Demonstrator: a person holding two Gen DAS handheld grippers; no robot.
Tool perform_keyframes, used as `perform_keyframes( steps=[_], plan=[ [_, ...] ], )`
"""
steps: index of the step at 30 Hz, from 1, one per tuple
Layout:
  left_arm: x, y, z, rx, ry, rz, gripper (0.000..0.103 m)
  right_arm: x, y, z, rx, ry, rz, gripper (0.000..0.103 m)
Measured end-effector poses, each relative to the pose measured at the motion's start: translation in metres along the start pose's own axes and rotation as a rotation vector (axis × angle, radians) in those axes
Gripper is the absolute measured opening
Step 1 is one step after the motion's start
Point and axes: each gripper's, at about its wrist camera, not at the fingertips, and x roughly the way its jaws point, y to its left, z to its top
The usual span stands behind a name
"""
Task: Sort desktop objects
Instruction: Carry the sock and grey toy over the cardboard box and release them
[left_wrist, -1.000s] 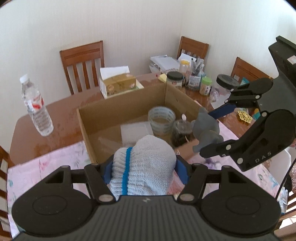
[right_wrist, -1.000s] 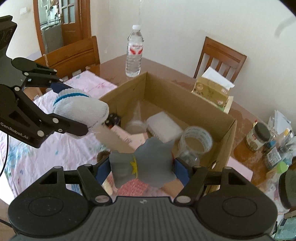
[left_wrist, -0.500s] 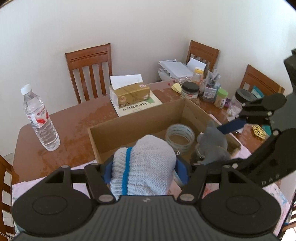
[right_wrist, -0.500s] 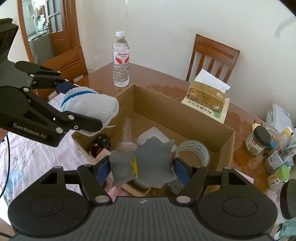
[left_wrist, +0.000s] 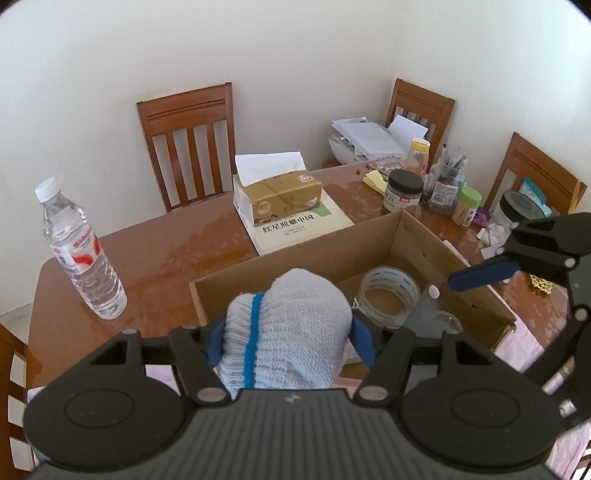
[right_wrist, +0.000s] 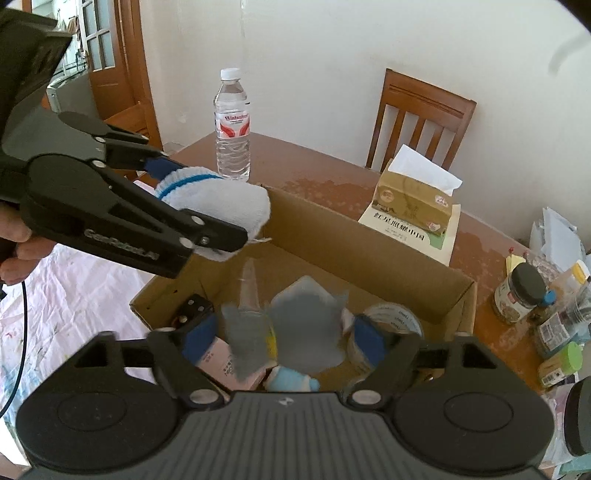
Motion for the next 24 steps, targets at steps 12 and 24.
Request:
perform_keyframes(
  steps=[12, 24],
  plan=[
    [0.030, 0.008, 0.012, -0.014, 0.028, 0.006, 0.066, -0.002, 0.000, -0.003, -0.017, 0.006, 0.013, 0.091],
    [0.045, 0.014, 0.022, -0.034, 0.010, 0.046, 0.088, -0.005, 0.000, -0.007, -0.017, 0.008, 0.009, 0.091]
  ],
)
